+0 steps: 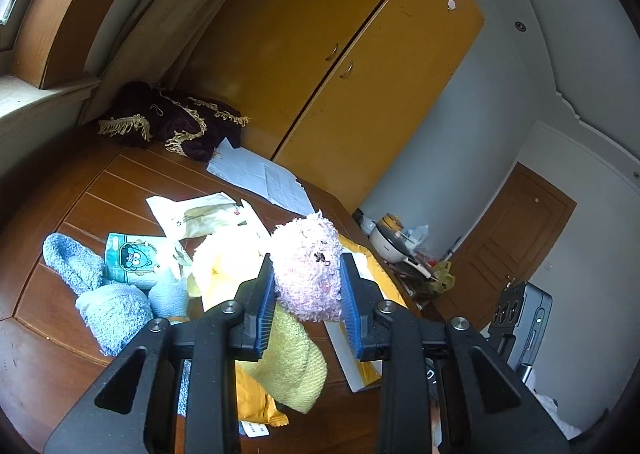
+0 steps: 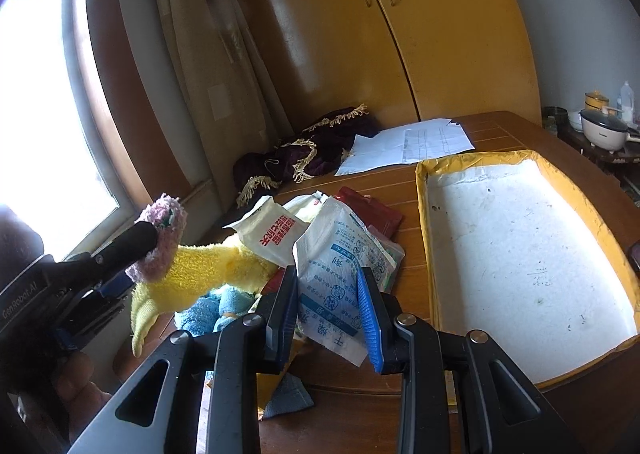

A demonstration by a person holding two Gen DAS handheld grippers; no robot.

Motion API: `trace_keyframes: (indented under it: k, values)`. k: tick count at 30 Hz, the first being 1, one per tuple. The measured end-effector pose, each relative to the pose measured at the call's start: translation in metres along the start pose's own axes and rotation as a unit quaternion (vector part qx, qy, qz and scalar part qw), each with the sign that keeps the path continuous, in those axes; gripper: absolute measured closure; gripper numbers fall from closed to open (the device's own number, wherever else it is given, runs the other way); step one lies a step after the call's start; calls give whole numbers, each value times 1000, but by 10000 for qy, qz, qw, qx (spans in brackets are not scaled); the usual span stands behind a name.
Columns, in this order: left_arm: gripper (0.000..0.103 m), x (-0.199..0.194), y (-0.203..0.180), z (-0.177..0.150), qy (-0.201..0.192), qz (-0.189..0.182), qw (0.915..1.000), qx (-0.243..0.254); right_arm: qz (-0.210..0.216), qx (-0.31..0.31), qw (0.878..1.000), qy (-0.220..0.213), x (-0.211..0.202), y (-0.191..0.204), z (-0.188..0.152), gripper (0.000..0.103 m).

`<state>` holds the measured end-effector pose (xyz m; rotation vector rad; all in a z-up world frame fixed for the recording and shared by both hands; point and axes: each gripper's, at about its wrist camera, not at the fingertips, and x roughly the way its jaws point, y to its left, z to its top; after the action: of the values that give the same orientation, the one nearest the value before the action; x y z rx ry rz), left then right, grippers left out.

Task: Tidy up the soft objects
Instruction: 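Grasp the pink plush ball with the left tool while the right tool holds the packet, then carry both items into the yellow-edged tray and open both tools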

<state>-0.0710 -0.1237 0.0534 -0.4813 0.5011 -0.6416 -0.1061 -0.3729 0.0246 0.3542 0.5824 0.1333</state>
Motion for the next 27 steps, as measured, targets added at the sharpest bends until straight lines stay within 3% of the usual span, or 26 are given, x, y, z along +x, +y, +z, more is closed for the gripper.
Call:
trace_keyframes:
  k: [2, 4, 9, 12, 16, 20, 23, 27]
  values:
    - [75, -3, 0, 2, -20, 125, 9999, 78, 53, 10, 9998, 177, 8, 0, -3, 73]
    - [74, -2, 4, 2, 202, 166, 9995, 186, 75, 25, 9995, 313, 14, 1, -7, 73]
    - [74, 7, 19, -14, 618, 730, 9946, 415, 81, -9, 9994, 346, 17, 5, -8, 73]
    - [74, 18, 17, -31, 1123, 686, 9891, 653, 92, -25, 9993, 365, 17, 5, -8, 73]
    - [74, 27, -7, -56, 1406, 572, 9787, 1385, 71, 19, 9993, 354, 16, 2, -8, 73]
    - [74, 44, -17, -73, 1838, 459, 9687, 1603, 54, 71, 9994, 338, 15, -1, -9, 73]
    - [74, 47, -19, -74, 1735, 560, 9695, 1641, 52, 81, 9995, 312, 13, -2, -9, 73]
    - [74, 42, -15, -55, 1373, 482, 9813, 1261, 147, 115, 9998, 121, 2, -3, -3, 73]
